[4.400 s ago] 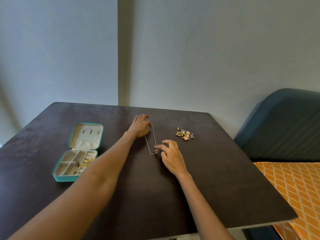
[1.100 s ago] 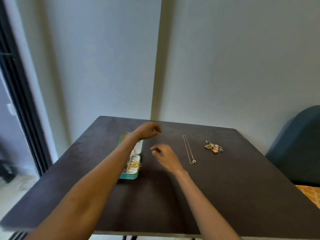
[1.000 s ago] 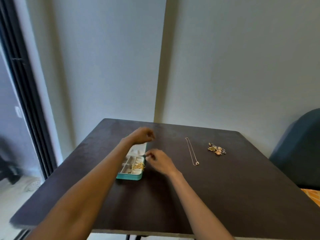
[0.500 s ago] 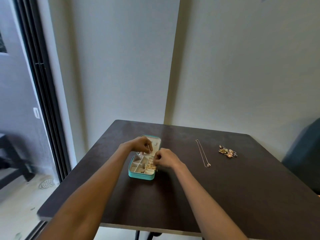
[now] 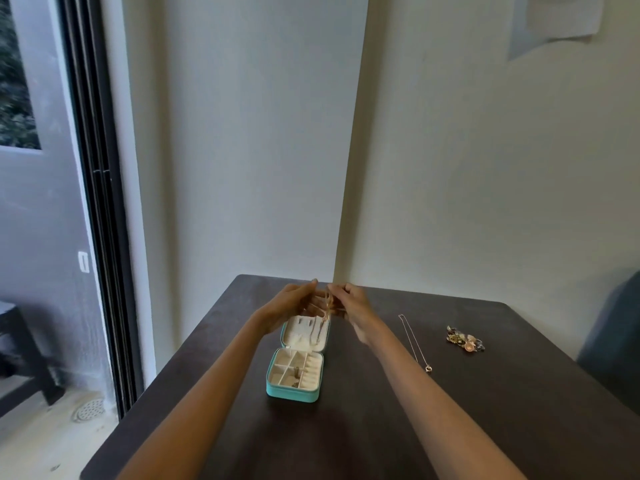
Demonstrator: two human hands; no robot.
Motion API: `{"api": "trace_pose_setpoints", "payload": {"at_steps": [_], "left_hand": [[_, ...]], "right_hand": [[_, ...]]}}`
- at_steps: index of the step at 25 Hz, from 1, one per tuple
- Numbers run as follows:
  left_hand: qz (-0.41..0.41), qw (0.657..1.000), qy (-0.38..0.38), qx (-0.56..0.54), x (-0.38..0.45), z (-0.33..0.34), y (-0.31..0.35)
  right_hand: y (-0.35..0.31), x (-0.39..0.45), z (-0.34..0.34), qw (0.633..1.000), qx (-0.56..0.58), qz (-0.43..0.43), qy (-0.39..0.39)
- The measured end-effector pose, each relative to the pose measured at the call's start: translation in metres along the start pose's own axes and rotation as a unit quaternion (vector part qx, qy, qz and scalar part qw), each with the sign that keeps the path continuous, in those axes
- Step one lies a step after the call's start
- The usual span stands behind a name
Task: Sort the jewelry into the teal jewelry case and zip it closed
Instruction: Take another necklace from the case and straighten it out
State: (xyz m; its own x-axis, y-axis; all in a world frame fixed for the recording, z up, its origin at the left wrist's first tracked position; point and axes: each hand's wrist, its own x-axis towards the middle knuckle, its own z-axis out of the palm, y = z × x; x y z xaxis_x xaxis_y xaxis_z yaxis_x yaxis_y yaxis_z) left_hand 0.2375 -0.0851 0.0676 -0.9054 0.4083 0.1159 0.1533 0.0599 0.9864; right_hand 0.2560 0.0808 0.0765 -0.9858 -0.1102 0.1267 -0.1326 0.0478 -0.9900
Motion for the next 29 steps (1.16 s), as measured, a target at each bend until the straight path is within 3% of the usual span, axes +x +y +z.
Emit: {"api": "trace_pose_setpoints", "payload": {"at_steps": [5, 10, 15, 19, 22, 29], "left_hand": [[0.062, 0.995, 0.046, 0.062, 0.004, 0.013, 0.021], [0.089, 0.984, 0.143, -0.058, 0.013, 0.032, 0.033], [0.072, 0.986, 0.146, -0.037, 0.023, 0.058, 0.039], [0.041, 0.980, 0.178, -0.073, 0.025, 0.064, 0.027], [0.015, 0.983, 0.134, -0.128, 0.021, 0.064, 0.020], [-0.013, 0.997, 0.044, 0.058, 0.021, 0.069, 0.023]], "right_hand": [[-0.013, 0.001, -0.011, 0.995, 0.097, 0.000, 0.036], [-0.013, -0.007, -0.030, 0.976, 0.210, 0.015, 0.052], [-0.015, -0.018, -0.061, 0.939, 0.337, 0.041, 0.057], [-0.017, -0.021, -0.073, 0.945, 0.316, 0.040, 0.070], [-0.017, -0.023, -0.072, 0.958, 0.273, 0.023, 0.085], [-0.044, -0.019, -0.067, 0.983, 0.183, -0.002, 0.032]]}}
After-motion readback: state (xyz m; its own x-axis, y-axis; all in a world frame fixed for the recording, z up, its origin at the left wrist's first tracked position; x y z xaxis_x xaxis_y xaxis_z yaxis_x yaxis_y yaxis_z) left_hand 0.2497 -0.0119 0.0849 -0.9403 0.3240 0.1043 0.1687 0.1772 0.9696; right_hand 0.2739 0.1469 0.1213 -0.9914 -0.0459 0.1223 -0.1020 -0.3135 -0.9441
